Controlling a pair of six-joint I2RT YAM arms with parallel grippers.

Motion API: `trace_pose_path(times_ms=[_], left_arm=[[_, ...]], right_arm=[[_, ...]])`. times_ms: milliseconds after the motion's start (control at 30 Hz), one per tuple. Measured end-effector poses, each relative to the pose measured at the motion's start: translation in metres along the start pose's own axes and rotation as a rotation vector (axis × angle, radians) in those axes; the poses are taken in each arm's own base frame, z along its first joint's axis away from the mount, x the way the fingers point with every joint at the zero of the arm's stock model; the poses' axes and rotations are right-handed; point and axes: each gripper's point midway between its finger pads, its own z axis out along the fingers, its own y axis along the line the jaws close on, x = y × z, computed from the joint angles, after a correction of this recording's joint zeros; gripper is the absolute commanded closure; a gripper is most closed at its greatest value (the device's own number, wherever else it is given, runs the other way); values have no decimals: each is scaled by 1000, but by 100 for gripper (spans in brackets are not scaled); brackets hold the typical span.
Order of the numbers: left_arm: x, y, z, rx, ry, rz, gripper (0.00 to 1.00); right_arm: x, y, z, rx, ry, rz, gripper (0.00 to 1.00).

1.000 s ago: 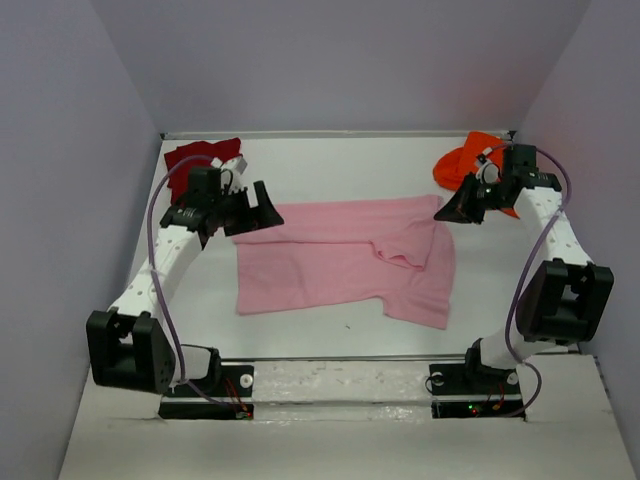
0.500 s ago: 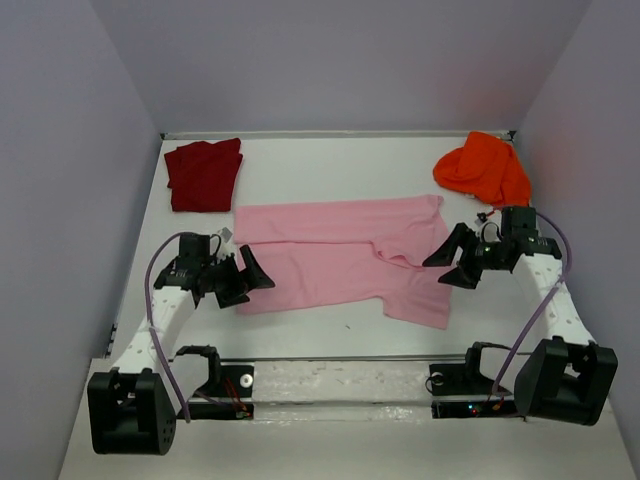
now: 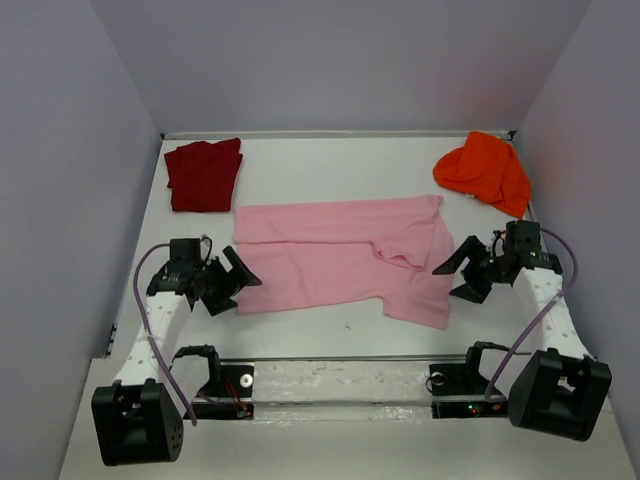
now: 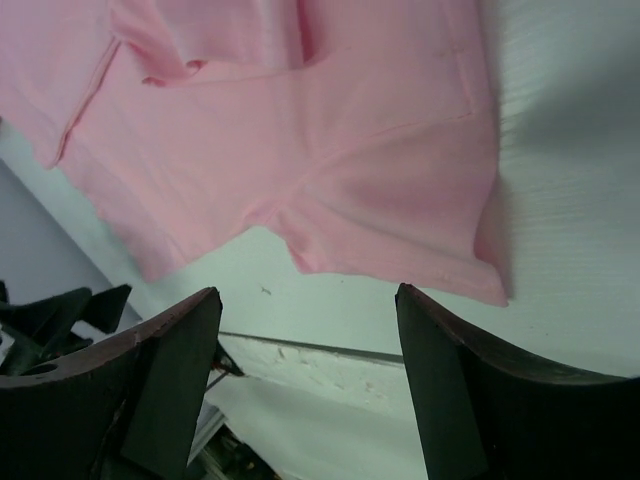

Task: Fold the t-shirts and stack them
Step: Grap the side of the flattened tshirt closest away from the robot with both arms

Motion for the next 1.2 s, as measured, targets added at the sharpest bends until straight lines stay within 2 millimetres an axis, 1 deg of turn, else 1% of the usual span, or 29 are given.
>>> trace_pose_path(times_ms=[133,200,400,567,700,767,833,900,933,1000,1067,1133,1167,1200], left_arm=[[-13,0,-6,-43,-59,-44,1],[-17,1,-7,-50,-74,-62,1],[-13,9,-1,-79,-63,-127,1],[-6,21,12,-124,-14,-177,1],[2,33,23,-158,25,-202,1],[6,37,25,-165,32,-213,1],[6,37,26,-164,30,-219,1],[4,36,27,-161,26,-220,1],[4,36,28,-161,26,-221,1],[3,36,29,-159,29,-228,1],[2,35,30,-156,29,-231,1],[1,34,31,-153,32,-234,1],[0,33,32,-150,33,-235,1],[0,32,33,-148,35,-237,1]], right_arm=[[-13,-17,3,100,-62,31,24],[-17,-26,6,151,-71,54,24],[-25,-54,13,300,-84,124,25],[-31,-64,16,359,-94,153,26],[-28,-69,23,381,-55,185,27],[-28,-67,27,359,-52,201,28],[-25,-67,33,334,-50,214,29],[-15,-73,41,312,-43,233,31],[-3,-80,44,313,-27,251,32],[9,-84,46,305,-10,273,32],[12,-82,46,284,-12,276,34],[11,-79,46,269,-18,273,37],[10,-79,46,264,-22,271,40],[10,-78,47,256,-28,267,41]])
